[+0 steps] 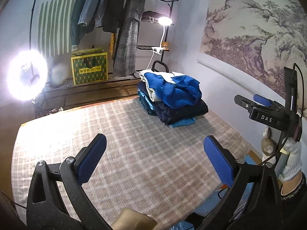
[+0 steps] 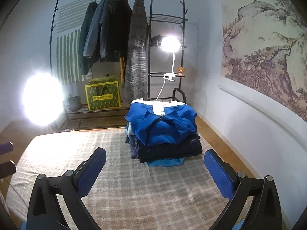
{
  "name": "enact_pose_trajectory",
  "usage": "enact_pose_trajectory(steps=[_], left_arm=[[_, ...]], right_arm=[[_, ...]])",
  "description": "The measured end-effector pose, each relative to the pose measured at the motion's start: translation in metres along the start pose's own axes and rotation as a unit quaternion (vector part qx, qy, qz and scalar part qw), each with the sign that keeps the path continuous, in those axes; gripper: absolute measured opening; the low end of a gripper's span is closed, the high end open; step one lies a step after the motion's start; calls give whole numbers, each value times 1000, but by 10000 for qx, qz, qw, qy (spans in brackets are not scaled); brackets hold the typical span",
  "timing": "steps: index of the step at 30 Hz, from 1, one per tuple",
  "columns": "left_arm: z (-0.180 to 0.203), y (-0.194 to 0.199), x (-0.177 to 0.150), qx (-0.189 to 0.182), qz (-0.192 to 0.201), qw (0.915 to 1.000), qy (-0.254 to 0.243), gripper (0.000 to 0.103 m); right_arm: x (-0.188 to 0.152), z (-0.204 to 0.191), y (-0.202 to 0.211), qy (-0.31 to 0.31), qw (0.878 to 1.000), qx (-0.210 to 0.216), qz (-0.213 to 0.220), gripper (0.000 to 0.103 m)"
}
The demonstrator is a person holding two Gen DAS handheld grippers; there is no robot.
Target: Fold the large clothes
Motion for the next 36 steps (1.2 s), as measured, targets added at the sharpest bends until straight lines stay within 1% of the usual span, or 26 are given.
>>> enact_pose_trajectory(steps=[4, 6, 11, 14, 22, 27, 36], left_arm=[[-3, -8, -3, 262, 303, 9992, -58, 103], [-3, -15, -6, 436, 274, 9985, -172, 103], [-2, -31, -12, 615, 238, 9973, -332, 103], [-2, -37, -15, 614, 170, 9974, -346, 103], [-1, -41, -15, 612, 159, 9975, -309, 103], [-3, -43, -15, 511, 86, 9985, -157, 103], [-1, -39, -15, 502, 124, 9985, -189, 103]], right_arm=[[-5, -1, -12, -71, 9999, -63, 100, 103], [-7, -1, -17, -97, 9999, -73, 109, 103], [-12, 3, -28, 18, 9995, -285, 145, 103], [-16, 6, -33, -20, 9994, -296, 163, 103], [-20, 17, -40, -243, 9991, -298, 153, 103], [-20, 16, -38, -141, 9989, -408, 205, 103], [-21, 12, -39, -128, 9990, -398, 185, 103]])
Point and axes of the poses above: each gripper's, at about its wrist camera, not at the fingertips, and y roughly against the way its jaws point, z to its right, x to its top, the point moved 7 cm from there along -y, roughly the way its jaws point, and after that the axes turned 15 degrees about x, right-handed, at the moved point
